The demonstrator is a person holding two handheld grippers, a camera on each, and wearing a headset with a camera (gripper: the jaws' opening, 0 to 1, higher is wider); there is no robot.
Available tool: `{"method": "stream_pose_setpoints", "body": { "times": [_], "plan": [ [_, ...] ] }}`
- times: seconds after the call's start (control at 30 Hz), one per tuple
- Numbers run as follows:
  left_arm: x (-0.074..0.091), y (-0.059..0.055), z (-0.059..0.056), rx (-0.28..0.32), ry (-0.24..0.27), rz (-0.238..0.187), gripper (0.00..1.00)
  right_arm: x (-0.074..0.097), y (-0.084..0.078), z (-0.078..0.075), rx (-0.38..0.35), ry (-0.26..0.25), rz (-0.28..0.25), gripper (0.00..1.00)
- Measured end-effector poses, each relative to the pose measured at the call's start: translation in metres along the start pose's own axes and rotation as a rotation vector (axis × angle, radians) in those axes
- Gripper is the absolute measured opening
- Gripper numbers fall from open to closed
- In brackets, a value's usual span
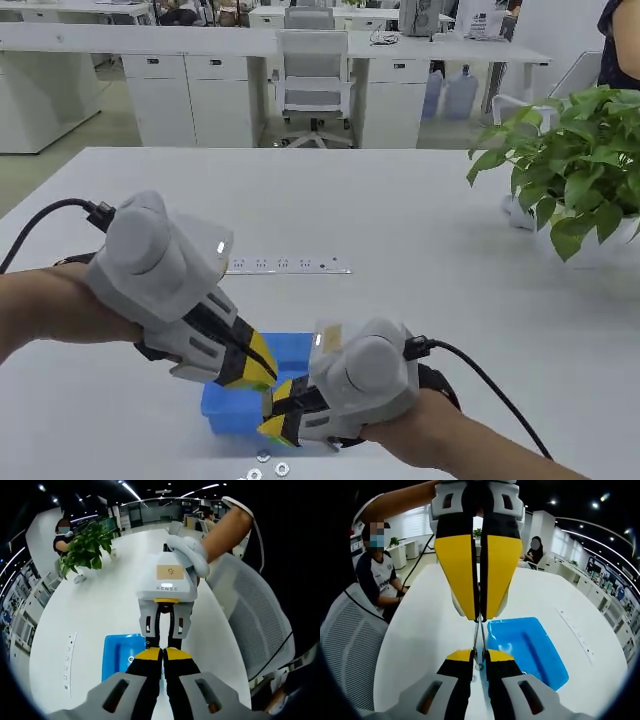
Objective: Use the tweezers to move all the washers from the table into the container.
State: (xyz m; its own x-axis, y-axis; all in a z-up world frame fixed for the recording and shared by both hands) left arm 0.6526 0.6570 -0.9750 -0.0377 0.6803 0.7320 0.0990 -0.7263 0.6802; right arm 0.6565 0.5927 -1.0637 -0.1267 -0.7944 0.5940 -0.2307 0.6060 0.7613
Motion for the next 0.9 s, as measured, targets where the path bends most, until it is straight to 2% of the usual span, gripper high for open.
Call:
{"method": "stream_pose_setpoints", "body": {
  "times": [0.53, 0.9],
  "plan": [
    [-0.012, -0.016, -0.015, 0.022, -0.004, 0.013, 0.05, -0.010, -0.011, 0.021, -0.005, 0.019, 0.018, 0.11],
    [-0.019, -0.031, -0.024, 0.036, -0.016, 0.024, 0.05, -0.019, -0.015, 0.037, -0.004, 0.053, 0.032, 0.12]
  ]
}}
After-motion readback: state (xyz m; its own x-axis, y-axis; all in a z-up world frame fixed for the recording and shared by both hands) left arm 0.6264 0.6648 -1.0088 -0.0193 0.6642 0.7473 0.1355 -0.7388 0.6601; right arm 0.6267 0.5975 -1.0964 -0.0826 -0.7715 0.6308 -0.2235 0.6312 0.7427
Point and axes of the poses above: the centre of the closed fingertips' face, and the gripper's own axes: x roughly backward along the fingers, z roughly to its left, y roughly out of its top, the point moved 7 cm from there along x, roughly backward along the fingers, and after that the axes turned 11 degrees about x, right-handed, at the moved point
